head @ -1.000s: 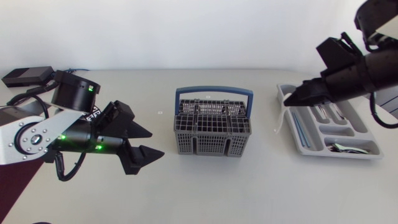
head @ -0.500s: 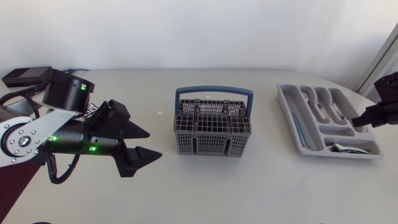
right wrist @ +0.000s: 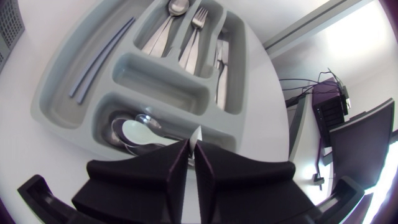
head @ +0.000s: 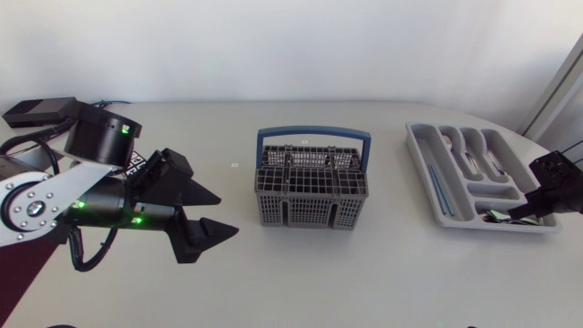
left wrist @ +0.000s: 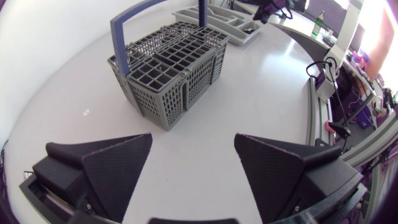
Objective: Transfer all utensils from the basket to the drawer tray.
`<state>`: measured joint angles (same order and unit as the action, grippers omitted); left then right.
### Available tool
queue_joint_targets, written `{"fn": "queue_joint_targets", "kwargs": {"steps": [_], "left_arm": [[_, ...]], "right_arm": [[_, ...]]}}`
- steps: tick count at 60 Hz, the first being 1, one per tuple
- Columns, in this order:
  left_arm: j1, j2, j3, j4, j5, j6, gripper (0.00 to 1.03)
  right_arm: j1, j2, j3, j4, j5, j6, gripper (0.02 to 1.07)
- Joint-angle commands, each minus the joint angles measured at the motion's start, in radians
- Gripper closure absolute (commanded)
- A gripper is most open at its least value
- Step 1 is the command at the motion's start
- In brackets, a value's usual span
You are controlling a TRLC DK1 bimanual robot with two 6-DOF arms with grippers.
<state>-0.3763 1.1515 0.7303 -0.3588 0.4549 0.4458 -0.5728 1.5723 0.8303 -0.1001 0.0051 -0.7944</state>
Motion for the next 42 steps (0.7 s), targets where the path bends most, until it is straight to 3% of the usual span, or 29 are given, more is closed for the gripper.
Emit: {"fn": "queue_joint_targets", "kwargs": {"steps": [1, 7, 10, 16, 19, 25, 34, 42], "left_arm": [[-0.007, -0.013, 0.018, -0.009, -0.005, -0.006, 0.11], [-0.007, -0.013, 0.018, -0.009, -0.007, -0.007, 0.11], [-0.009, -0.013, 0.017, -0.009, -0.009, -0.006, 0.11], [-0.012, -0.013, 0.015, -0.008, -0.01, -0.007, 0.11], [-0.013, -0.013, 0.015, -0.008, -0.01, -0.007, 0.11], [-0.013, -0.009, 0.017, -0.008, -0.012, -0.009, 0.11], [-0.01, 0.025, 0.035, -0.006, -0.022, -0.029, 0.11], [-0.012, 0.057, 0.049, 0.006, -0.044, -0.044, 0.11]], "right_arm": [[0.019, 0.015, -0.04, 0.013, 0.007, -0.028, 0.86], [0.045, -0.012, -0.077, 0.014, 0.007, -0.023, 0.8], [0.048, -0.032, -0.082, 0.013, 0.007, -0.019, 0.65], [0.056, -0.083, -0.072, -0.029, 0.004, -0.012, 0.24], [0.062, -0.1, -0.066, -0.052, 0.004, -0.002, 0.12], [0.074, -0.152, -0.049, -0.107, -0.016, 0.014, 0.09], [0.087, -0.282, -0.026, -0.239, -0.178, 0.069, 0.09], [0.156, -0.359, -0.048, -0.289, -0.246, 0.147, 0.09]]}}
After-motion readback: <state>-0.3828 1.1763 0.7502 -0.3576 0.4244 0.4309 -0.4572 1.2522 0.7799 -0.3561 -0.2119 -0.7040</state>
